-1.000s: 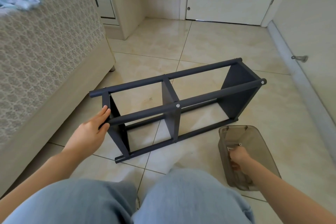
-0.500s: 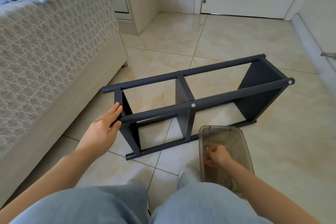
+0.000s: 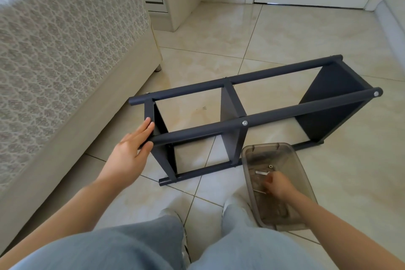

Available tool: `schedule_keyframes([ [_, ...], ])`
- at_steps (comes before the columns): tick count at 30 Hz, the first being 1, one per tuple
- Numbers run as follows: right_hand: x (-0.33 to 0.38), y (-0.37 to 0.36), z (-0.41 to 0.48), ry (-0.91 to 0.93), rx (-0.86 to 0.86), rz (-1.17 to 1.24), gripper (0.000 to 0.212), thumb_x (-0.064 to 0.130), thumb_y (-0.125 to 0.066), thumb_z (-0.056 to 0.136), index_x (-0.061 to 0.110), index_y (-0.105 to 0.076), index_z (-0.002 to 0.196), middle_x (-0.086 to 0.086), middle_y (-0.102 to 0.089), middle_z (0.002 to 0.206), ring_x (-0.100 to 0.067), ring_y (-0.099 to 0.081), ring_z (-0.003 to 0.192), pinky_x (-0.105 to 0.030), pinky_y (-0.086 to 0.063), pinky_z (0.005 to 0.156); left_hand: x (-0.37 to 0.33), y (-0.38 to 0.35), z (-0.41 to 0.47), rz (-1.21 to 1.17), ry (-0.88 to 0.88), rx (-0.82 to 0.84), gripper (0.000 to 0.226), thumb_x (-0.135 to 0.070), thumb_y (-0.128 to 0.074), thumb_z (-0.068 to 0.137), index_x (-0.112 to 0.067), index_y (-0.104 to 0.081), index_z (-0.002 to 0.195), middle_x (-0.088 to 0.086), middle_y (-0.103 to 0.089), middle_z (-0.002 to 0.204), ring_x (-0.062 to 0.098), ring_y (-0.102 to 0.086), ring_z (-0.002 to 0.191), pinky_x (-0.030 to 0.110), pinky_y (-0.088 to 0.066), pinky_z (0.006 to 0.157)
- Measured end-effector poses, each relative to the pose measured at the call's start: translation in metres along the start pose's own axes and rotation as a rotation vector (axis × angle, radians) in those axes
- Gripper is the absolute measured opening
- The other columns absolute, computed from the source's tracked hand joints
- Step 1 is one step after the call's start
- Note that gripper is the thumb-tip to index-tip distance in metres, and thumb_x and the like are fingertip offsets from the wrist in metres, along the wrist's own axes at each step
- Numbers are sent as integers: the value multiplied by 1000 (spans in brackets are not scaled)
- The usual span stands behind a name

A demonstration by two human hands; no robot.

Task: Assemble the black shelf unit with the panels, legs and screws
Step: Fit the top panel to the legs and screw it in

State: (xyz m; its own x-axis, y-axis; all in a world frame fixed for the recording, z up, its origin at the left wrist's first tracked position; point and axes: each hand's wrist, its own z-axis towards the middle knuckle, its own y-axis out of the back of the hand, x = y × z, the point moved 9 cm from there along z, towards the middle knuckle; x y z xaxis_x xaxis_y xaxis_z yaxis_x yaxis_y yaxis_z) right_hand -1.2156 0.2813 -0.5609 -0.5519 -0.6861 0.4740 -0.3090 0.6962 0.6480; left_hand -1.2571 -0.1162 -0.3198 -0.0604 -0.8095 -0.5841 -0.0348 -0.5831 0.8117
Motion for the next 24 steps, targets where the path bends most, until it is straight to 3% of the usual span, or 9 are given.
schedule_keyframes([
  [5,11,19,16,139,-156,-272,17,17,-39,102,14,-53,92,-7,-57,89,-16,-53,75,-28,-42,67,0,0,-1,-3,-4,-2,50,-17,-46,104,-29,-38,152,-30,-25,155,-5,-34,126,16,-23,105],
  [8,22,23,24,179,-216,-339,23,22,-31,102,11,-51,104,-14,-59,96,-27,-57,85,-36,-43,71,0,-1,-2,-8,2,-10,50,-17,-45,104,-29,-38,152,-31,-26,155,-4,-36,123,17,-25,104],
  [12,18,16,37,148,-184,-387,24,2,-38,97,-6,-51,117,-26,-48,122,-41,-53,108,-44,-46,87,0,-1,-3,-10,-1,-19,50,-16,-45,105,-30,-39,152,-30,-26,155,3,-40,125,20,-28,105],
  [15,19,15,38,136,-179,-431,26,4,-46,96,1,-49,121,-20,-48,125,-35,-56,107,-42,-50,89,0,0,-3,-6,-10,-25,50,-16,-45,104,-30,-39,152,-30,-26,155,2,-40,125,23,-29,106],
  [18,22,9,36,174,-151,-589,47,12,-62,90,11,-42,132,-11,-44,130,-24,-58,109,-34,-52,93,0,-1,-3,-5,-10,-29,49,-17,-46,104,-29,-40,151,-30,-27,155,0,-41,119,23,-31,103],
  [24,23,6,39,232,-172,-667,51,10,-64,88,11,-41,134,-9,-41,131,-21,-60,107,-33,-54,90,1,-2,-3,3,-15,-29,49,-18,-45,104,-30,-40,151,-30,-27,155,3,-41,122,23,-30,104],
])
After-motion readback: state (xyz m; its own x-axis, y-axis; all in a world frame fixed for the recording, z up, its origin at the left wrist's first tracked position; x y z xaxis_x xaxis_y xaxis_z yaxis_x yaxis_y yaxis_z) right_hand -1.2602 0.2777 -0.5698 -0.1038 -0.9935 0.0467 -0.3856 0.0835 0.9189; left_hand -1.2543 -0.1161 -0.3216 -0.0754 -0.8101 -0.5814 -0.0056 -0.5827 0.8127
